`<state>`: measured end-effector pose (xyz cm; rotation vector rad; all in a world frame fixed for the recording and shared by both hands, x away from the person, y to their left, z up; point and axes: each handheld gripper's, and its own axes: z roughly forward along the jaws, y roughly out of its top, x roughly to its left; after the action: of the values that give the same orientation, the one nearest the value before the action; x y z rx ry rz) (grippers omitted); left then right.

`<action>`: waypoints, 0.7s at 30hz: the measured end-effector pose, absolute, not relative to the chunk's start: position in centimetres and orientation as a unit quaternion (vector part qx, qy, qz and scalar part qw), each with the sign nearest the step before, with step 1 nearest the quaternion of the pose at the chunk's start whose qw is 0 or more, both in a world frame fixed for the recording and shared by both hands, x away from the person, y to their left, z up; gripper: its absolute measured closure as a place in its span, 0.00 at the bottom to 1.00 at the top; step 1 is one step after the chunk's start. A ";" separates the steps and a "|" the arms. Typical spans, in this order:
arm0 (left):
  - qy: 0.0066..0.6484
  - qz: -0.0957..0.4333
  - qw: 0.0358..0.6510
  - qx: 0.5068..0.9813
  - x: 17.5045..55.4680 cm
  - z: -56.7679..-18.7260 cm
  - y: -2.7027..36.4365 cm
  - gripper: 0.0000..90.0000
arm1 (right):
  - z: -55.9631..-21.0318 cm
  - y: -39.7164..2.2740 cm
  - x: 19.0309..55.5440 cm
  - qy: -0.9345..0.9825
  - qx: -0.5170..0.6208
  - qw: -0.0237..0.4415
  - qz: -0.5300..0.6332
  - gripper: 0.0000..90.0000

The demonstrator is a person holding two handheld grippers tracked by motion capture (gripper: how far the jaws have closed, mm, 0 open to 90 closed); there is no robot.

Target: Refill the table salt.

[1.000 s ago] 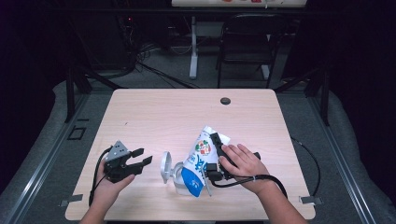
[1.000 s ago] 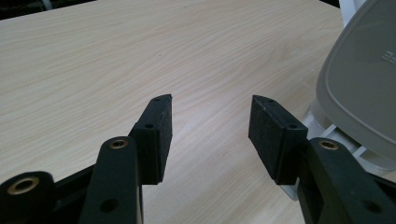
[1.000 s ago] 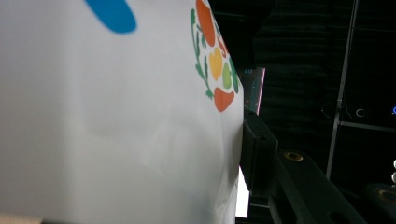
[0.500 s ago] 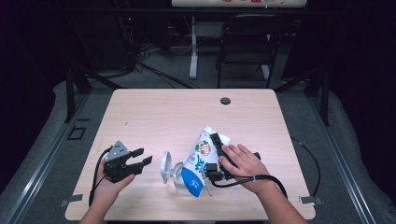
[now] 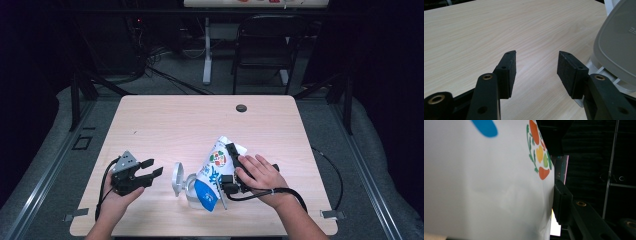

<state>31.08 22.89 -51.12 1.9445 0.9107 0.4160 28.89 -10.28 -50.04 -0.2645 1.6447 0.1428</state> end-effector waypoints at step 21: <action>0.370 0.168 0.459 0.790 31.1 -51.2 22.9 0.56 | -50.3 -10.6 29.0 0.755 -0.089 0.644 0.084 0.78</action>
<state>31.10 22.87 -51.16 1.9457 0.9109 0.4145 29.01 -10.58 -50.29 -0.2033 1.7202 0.1921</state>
